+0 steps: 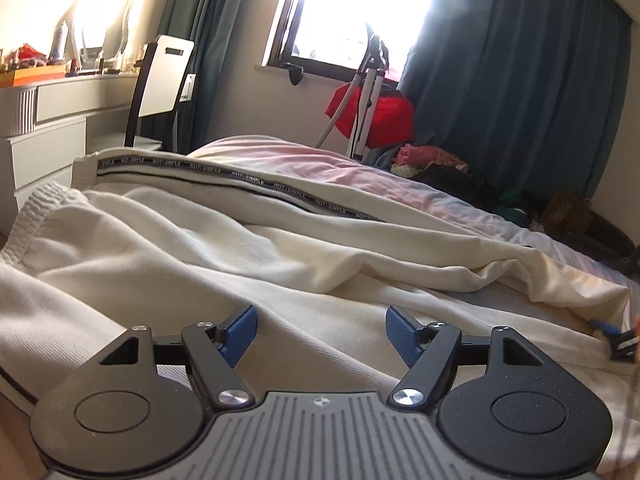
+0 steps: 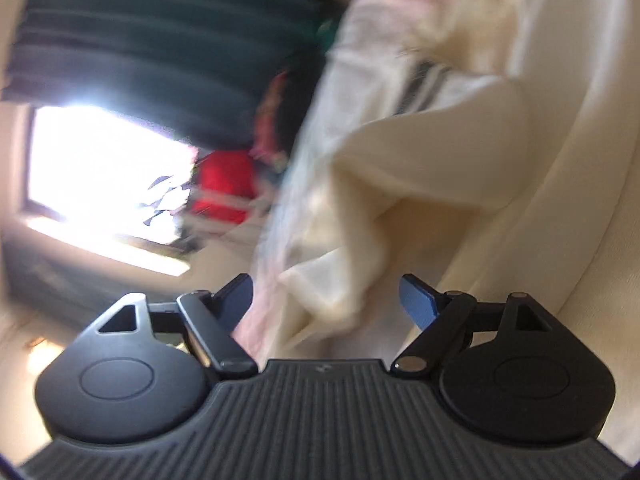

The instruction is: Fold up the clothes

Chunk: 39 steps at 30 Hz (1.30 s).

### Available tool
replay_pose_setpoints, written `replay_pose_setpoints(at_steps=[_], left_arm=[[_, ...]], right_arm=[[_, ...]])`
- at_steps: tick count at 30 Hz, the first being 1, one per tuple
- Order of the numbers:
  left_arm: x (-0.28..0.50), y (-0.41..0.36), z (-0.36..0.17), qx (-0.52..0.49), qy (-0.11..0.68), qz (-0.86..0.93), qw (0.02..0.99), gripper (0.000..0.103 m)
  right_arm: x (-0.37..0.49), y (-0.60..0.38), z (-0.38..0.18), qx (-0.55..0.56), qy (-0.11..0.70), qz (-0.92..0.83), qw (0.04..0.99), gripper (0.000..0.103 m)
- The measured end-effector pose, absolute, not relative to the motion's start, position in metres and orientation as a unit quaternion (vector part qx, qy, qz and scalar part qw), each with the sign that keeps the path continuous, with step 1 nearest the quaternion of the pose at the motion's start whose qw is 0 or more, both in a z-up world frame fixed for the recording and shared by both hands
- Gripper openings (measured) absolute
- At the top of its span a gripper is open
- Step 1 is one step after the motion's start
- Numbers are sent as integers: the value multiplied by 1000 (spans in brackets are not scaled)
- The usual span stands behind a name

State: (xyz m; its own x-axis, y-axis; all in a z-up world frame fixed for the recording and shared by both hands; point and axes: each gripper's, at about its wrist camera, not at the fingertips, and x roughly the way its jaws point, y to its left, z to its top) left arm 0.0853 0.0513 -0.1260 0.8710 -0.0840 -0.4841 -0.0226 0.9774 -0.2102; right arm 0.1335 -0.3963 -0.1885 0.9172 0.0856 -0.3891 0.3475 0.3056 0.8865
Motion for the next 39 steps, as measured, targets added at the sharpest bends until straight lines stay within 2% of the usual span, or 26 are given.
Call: replay_pose_setpoints(at_steps=[3,5,6,7,8,9,14,18,20,23,28,32,35,39], left_arm=[[87,48,-129,-99,253,-15,962,74],[88,47,-130,-96,251,-13,963,75],[89,48,-131,-97,250,-12,963,75],[90,48,-132,-99,250,-11,963,75],[91,48,-133,-101,250,-9,963,75],[93,48,-133,-104,248,-9,963,75],[96,48,-134,-110,238,-10,965,75],[89,53,-128,-120,205,-4,971,75],[83,56,-123,-120,186,1,975,75],[81,58,-120,-121,180,3,976,75],[83,54,-121,-112,196,4,974,75],[78,51,-119,-97,192,4,977,75],[78,50,-117,-91,194,7,977,75],[79,51,-116,-89,199,12,976,75]], right_arm=[[157,-416,-194,564,184,-168,788,81],[169,-432,-191,563,166,-206,783,57],[176,-438,-187,558,164,-220,783,48],[185,-443,-180,536,171,-234,793,26],[195,-447,-169,503,177,-250,808,14],[201,-451,-158,467,179,-267,824,9],[239,-465,-97,378,173,-266,870,7],[253,-447,-24,238,83,-265,931,7],[246,-441,-14,189,42,-267,944,7],[228,-456,-44,173,48,-266,947,7],[195,-501,-147,246,181,-304,902,7],[166,-512,-197,304,209,-300,880,7],[171,-500,-187,248,230,-304,891,7],[159,-498,-149,224,166,-311,909,7]])
